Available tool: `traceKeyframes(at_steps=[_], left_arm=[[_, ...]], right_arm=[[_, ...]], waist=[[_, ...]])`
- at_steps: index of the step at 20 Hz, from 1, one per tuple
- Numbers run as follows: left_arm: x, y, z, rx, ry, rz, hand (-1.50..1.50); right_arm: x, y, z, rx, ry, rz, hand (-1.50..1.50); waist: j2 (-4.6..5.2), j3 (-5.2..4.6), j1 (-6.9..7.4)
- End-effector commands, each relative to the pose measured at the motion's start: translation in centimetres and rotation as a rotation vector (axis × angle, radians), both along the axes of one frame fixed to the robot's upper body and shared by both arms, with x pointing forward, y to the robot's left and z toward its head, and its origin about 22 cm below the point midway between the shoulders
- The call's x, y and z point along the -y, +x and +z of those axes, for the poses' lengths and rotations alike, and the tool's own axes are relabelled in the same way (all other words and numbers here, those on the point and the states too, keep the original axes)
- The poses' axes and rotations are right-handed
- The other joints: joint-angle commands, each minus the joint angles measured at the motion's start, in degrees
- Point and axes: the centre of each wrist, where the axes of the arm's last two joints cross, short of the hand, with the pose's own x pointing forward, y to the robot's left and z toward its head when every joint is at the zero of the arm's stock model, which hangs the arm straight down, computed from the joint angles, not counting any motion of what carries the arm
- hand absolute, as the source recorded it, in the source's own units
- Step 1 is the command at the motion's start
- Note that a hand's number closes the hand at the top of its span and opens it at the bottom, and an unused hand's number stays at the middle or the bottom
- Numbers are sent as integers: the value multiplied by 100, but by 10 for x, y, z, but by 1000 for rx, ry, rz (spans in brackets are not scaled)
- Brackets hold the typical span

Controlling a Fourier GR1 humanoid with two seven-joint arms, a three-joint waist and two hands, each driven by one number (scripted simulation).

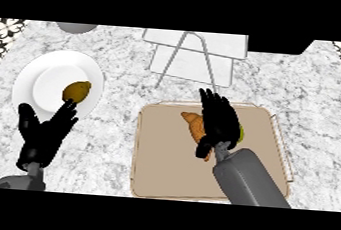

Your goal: Pick the croissant from the tray and place it in the tiered shelf

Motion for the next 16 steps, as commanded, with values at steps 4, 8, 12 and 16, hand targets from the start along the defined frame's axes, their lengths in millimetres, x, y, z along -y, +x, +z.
traceKeyframes(at_steps=[4, 8, 12, 16], left_arm=[[-2, 1, -4, -12, 1, 13, 0], [2, -9, -9, 2, -13, -14, 0], [-4, -5, -3, -13, -6, 1, 0], [7, -1, -8, -25, -6, -24, 0]], right_arm=[[-6, 11, -22, 41, 51, 15, -150], [-2, 11, -34, 42, 34, 19, -150], [22, 22, -26, 1, 58, 62, -150], [-8, 1, -49, -118, -124, 262, 150]], waist=[[26, -3, 30], [26, -3, 35], [26, -2, 40], [44, -3, 109]])
